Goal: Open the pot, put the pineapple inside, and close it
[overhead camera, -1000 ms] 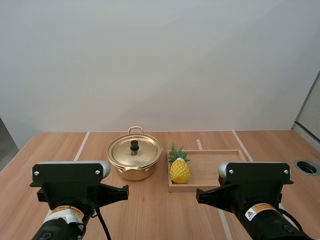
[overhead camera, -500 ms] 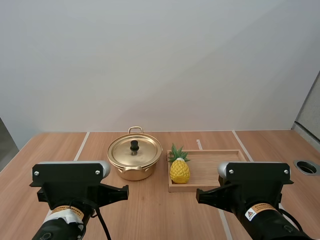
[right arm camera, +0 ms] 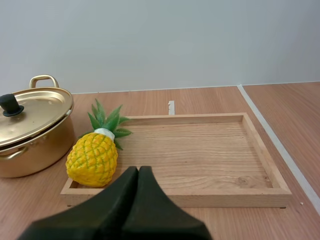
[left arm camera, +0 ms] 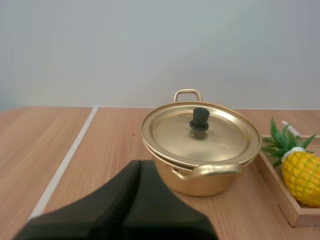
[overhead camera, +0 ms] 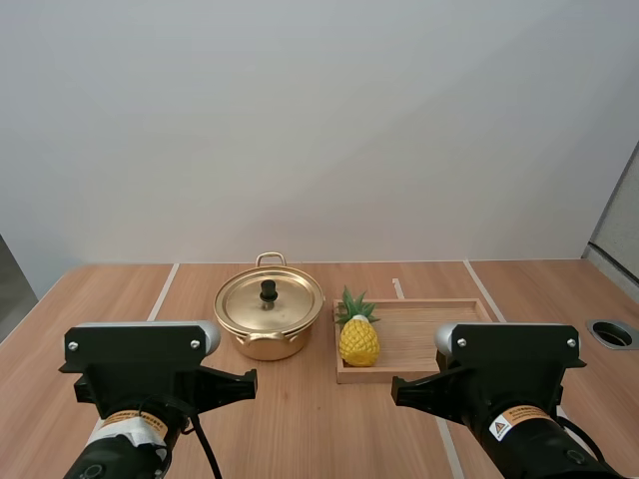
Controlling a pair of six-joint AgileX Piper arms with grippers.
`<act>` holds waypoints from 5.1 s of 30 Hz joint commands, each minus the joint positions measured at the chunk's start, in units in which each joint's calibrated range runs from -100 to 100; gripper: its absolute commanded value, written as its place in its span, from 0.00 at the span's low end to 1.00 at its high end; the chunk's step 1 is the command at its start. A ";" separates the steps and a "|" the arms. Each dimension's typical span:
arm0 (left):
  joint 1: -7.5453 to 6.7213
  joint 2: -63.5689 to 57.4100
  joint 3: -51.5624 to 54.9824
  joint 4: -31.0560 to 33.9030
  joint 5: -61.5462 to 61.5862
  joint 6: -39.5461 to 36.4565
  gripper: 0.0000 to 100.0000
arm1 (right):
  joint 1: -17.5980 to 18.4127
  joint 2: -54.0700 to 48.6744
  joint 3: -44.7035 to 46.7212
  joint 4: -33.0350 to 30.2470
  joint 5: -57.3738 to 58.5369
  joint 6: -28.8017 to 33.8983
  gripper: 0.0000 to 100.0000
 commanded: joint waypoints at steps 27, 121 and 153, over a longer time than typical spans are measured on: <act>0.08 -0.37 0.11 -0.88 -1.89 -0.16 0.00 | 0.10 -0.41 0.00 -0.81 -0.41 0.03 0.00; 0.08 25.55 -65.66 11.52 8.78 1.50 0.00 | 0.09 22.85 -57.60 -13.14 -5.31 -1.44 0.00; 0.08 57.48 -83.57 -6.60 47.92 15.87 0.00 | 0.09 48.41 -65.72 -2.94 20.98 -6.19 0.00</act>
